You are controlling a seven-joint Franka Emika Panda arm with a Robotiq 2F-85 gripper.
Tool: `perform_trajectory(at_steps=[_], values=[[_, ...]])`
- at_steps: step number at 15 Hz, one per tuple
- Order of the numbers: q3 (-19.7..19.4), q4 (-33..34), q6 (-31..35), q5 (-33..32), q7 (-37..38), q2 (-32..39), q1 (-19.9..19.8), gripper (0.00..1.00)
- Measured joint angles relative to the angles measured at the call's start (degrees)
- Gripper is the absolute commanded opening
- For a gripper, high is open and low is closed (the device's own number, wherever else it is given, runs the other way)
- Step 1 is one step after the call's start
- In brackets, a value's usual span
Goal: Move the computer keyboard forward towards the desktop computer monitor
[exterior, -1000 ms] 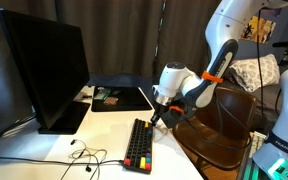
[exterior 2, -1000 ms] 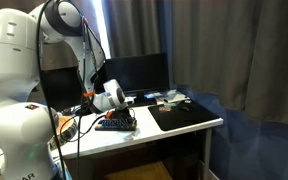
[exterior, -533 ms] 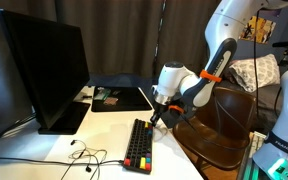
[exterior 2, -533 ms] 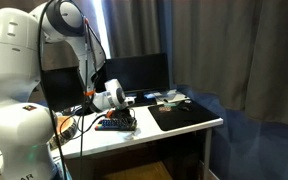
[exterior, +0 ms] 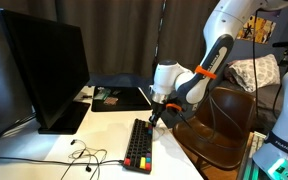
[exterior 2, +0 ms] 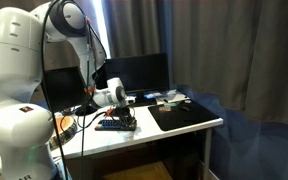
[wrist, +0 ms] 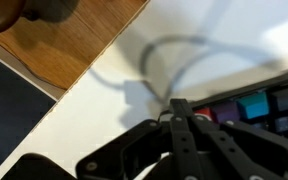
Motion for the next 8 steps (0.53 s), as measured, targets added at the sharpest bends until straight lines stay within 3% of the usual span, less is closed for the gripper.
perform_trajectory(at_steps=[8], values=[[0.57,-0.11,-3.29,0.55,-1.29,-0.96,-0.39,0.00]])
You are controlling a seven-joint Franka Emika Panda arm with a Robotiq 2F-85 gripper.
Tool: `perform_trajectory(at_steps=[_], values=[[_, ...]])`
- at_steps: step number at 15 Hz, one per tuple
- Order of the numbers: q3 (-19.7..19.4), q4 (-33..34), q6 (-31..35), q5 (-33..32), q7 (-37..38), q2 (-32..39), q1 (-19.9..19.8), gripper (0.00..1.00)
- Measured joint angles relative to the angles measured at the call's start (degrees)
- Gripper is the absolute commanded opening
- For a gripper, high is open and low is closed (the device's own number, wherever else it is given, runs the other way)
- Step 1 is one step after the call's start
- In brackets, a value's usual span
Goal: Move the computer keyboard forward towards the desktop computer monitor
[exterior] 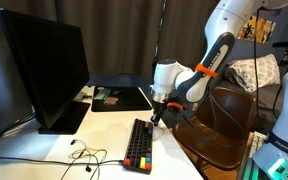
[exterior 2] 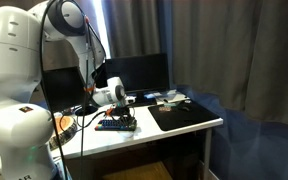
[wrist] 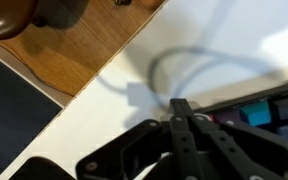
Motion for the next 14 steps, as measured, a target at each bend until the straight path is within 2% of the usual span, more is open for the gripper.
perform_trajectory(at_steps=[14], values=[[1.15,1.61,-0.34,0.54,-3.84,1.27,-1.04,0.00]])
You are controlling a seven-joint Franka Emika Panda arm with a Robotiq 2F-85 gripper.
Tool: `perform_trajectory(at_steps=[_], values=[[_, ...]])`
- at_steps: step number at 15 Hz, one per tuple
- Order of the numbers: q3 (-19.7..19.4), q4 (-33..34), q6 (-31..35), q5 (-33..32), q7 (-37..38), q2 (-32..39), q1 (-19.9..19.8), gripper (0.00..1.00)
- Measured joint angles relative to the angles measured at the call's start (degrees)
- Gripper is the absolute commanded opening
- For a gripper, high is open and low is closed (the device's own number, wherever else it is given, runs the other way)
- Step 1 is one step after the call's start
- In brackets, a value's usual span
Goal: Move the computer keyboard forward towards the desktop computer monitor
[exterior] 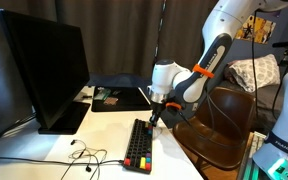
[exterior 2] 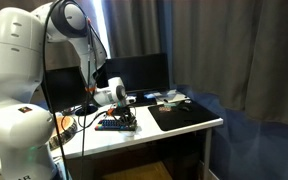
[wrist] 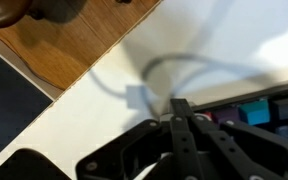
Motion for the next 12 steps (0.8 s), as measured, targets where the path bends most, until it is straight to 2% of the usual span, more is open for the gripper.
perform_trajectory(at_steps=[12], values=[[-1.51,-0.46,2.28,-2.57,-0.24,0.08,1.34,0.00]])
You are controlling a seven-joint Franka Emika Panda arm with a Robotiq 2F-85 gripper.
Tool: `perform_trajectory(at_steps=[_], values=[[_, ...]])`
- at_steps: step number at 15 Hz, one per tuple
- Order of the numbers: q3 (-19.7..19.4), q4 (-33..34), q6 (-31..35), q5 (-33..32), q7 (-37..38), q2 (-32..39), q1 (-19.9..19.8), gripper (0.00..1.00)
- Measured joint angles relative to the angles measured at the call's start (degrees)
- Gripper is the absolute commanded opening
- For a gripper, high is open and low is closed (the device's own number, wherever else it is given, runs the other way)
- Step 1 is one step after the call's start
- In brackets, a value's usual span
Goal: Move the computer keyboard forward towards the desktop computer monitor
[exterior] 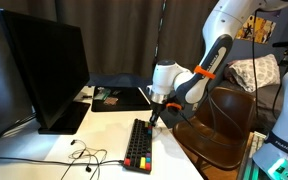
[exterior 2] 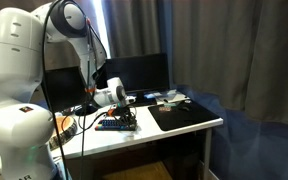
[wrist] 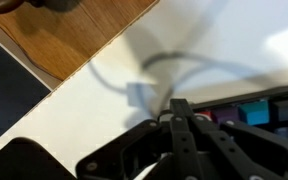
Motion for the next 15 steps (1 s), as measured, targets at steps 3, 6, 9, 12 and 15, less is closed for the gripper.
perform_trajectory(at_steps=[3,6,9,12,15], values=[[-0.37,0.82,1.11,-1.04,0.00,0.55,0.31,0.00],[-0.38,2.74,1.24,-1.32,-0.04,1.74,0.44,0.00],[-0.31,4.89,1.23,-1.32,-0.31,3.08,0.55,0.00],[-0.12,7.44,1.17,-1.26,-1.50,4.54,0.63,0.00],[0.10,9.95,1.00,-1.15,-2.83,5.87,0.77,0.00]])
